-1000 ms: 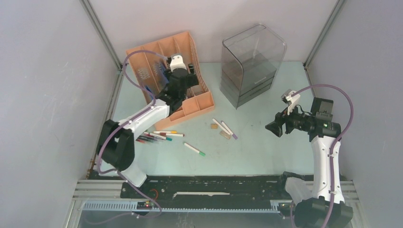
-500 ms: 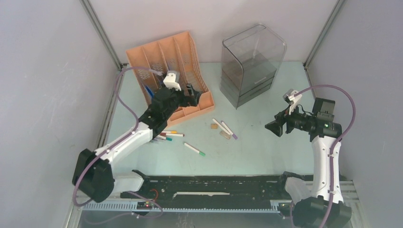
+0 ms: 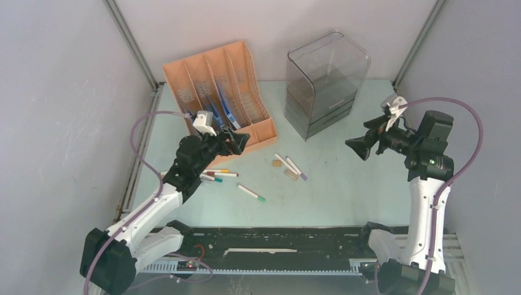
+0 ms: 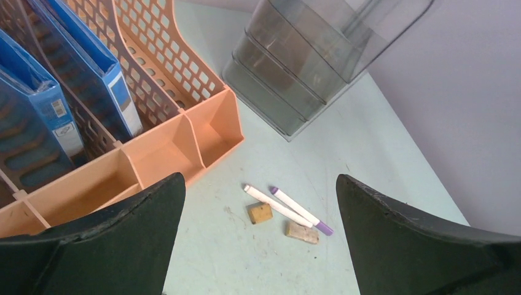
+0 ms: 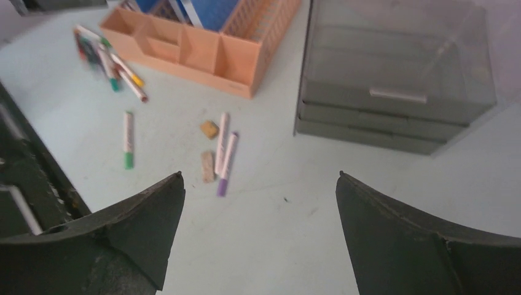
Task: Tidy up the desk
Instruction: Place the folder in the storage box, then open the drawer in the storage box.
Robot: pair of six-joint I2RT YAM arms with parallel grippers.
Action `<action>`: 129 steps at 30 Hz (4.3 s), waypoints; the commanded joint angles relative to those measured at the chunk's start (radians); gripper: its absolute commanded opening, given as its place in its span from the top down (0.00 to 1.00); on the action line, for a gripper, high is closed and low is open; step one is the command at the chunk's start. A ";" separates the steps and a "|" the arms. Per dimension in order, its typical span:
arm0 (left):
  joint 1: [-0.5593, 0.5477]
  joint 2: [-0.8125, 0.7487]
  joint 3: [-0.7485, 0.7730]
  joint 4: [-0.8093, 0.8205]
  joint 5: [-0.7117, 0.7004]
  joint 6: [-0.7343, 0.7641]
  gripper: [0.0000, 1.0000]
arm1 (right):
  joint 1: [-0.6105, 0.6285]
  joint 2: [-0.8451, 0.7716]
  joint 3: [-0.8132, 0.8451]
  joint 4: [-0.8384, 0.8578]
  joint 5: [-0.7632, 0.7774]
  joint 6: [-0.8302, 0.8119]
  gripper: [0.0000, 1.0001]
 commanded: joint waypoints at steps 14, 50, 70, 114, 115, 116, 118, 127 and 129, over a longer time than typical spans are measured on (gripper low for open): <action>0.006 -0.204 -0.214 0.223 0.138 -0.146 0.00 | 0.035 0.291 -0.205 0.963 0.047 0.959 0.02; 0.005 -0.175 -0.230 0.303 0.212 -0.234 0.00 | 0.071 1.059 -0.078 1.734 0.154 1.723 0.48; 0.004 -0.132 -0.215 0.330 0.240 -0.257 0.00 | 0.075 1.144 -0.026 1.824 0.155 1.812 0.68; -0.302 0.642 0.184 0.911 0.229 -0.411 0.00 | 0.042 0.609 -0.429 1.757 0.118 1.856 1.00; -0.303 0.659 0.199 0.910 0.225 -0.413 0.00 | 0.042 0.602 -0.433 1.753 0.119 1.857 1.00; -0.302 0.677 0.213 0.908 0.219 -0.415 0.00 | 0.042 0.593 -0.438 1.753 0.122 1.855 1.00; -0.303 0.711 0.243 0.908 0.210 -0.424 0.00 | 0.043 0.574 -0.446 1.735 0.128 1.840 1.00; -0.303 0.844 0.391 0.858 0.167 -0.458 0.00 | 0.039 0.484 -0.455 1.673 0.138 1.803 1.00; -0.302 0.861 0.426 0.836 0.167 -0.455 0.00 | 0.039 0.473 -0.459 1.669 0.140 1.797 1.00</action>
